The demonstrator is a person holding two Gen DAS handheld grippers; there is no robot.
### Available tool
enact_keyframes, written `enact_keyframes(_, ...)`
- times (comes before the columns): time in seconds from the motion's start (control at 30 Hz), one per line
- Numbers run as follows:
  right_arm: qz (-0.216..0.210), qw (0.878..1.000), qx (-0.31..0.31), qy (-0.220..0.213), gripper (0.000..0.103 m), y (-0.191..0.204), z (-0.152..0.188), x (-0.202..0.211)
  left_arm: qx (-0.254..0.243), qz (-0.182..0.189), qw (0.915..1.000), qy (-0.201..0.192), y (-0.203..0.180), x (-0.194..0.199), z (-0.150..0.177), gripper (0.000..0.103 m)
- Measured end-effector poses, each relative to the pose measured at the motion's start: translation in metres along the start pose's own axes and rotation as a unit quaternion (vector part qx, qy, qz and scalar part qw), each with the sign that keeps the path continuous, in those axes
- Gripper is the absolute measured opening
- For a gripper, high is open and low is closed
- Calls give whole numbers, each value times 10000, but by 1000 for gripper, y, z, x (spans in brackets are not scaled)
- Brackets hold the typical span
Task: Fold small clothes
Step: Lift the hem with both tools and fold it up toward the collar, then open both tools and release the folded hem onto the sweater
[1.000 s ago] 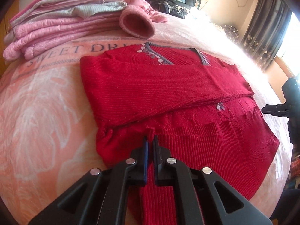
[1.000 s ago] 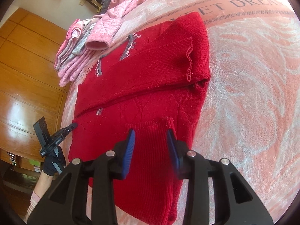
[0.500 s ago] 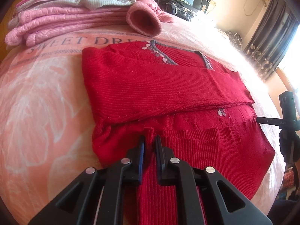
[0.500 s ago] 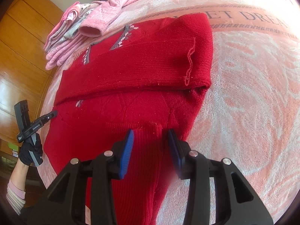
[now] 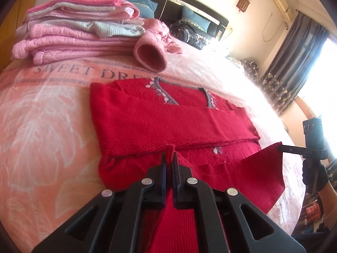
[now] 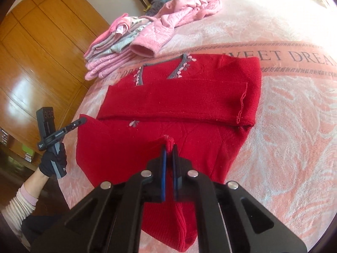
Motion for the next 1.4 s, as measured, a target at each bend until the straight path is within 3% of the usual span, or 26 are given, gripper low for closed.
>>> enact_keyframes(0.2, 110, 9989, -92, -438, 3, -4, -41, 27, 194, 167, 9985, -490, -17, 14, -41, 3)
enact_keyframes(0.33, 534, 9975, 41, -460, 3, -16, -89, 25, 321, 78, 9970, -700, -16, 2, -86, 3)
enact_keyframes(0.53, 859, 9931, -390, -690, 3, -66, -169, -12, 506, -79, 9931, -1050, 4, -48, -159, 3)
enact_keyframes(0.67, 1296, 9883, -636, -482, 3, -111, -189, -65, 643, -433, 9936, -823, 35, -109, -170, 3)
enact_keyframes(0.83, 1889, 9788, -763, 206, 4, -153, -156, -133, 842, -1007, 9913, -79, 78, -178, -142, 4)
enact_keyframes(0.9, 1940, 9771, -826, 285, 7, -158, -143, -143, 1023, -895, 9907, -84, 84, -179, -138, 5)
enact_keyframes(1.1, 1741, 9812, -827, 121, 15, -132, -138, -88, 1057, -715, 9916, -234, 69, -113, -144, 9)
enact_keyframes(1.17, 1503, 9856, -766, 132, 25, -110, -131, -58, 954, -625, 9934, -136, 58, -83, -134, 11)
enact_keyframes(1.27, 1311, 9890, -550, 397, 34, -76, -101, -24, 877, -537, 9945, 218, 45, -47, -99, 19)
enact_keyframes(1.4, 1021, 9882, -507, 1026, 36, -46, -25, -12, 898, -511, 9907, 883, 38, -24, -20, 25)
Point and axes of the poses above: each gripper's, at about its wrist camera, not at the fingertips, and x roughly against the way its jaws point, y to its left, z to its underside, the point moved 7 cm from there along -x, roughly the way its jaws point, and after that the axes turned 11 degrees about x, right-handed, at the moved point
